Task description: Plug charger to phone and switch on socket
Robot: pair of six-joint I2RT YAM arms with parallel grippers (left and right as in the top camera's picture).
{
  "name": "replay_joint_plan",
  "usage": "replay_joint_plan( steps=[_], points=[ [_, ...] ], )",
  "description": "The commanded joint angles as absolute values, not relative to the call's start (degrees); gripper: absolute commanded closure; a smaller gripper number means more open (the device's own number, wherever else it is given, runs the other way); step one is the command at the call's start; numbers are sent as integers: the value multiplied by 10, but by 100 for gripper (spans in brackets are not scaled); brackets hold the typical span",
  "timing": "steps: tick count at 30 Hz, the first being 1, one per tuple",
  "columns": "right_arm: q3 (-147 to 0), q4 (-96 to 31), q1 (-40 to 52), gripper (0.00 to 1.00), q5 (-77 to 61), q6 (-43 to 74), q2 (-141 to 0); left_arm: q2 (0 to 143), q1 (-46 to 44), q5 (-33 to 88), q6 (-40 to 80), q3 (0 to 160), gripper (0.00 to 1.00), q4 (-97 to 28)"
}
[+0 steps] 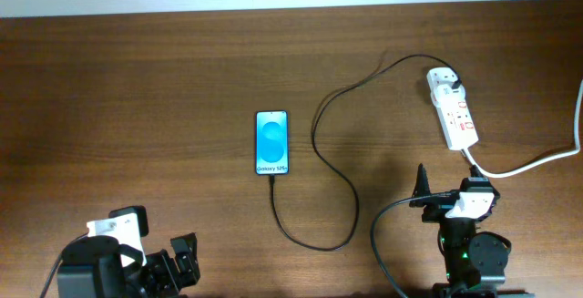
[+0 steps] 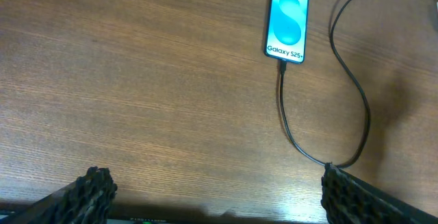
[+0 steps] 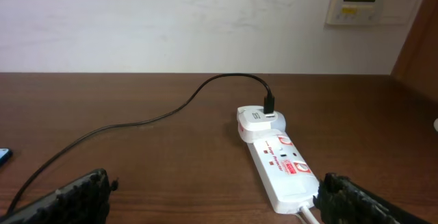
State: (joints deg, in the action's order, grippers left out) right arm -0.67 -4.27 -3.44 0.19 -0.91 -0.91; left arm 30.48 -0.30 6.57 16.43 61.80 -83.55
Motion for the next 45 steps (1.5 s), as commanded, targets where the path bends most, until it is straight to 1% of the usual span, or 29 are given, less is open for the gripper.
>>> replay_joint_plan(
  steps=[1,23,24,27,31,34,37,40,45],
  points=[
    [-3,-46,-39,2,5,-15,-3,303,-4,60,157,620,1,-835],
    [-3,-46,-39,2,5,-15,-3,303,-4,60,157,620,1,-835],
    [-3,-46,-39,2,5,-15,-3,303,-4,41,156,620,1,-843],
    [-3,-46,-39,2,5,-15,-3,299,-22,36,157,620,1,-874],
    [-3,-46,-39,2,5,-15,-3,282,-28,32,157,619,1,-872],
    [-3,-46,-39,2,5,-15,-3,211,-29,36,160,617,1,-795],
    [-3,-46,-39,2,5,-15,-3,153,-41,36,155,579,0,-712],
    [-3,-46,-39,2,5,-15,-3,108,-62,38,155,496,1,-622],
    [-3,-46,-39,2,5,-15,-3,4,-64,78,155,277,1,-399]
  ],
)
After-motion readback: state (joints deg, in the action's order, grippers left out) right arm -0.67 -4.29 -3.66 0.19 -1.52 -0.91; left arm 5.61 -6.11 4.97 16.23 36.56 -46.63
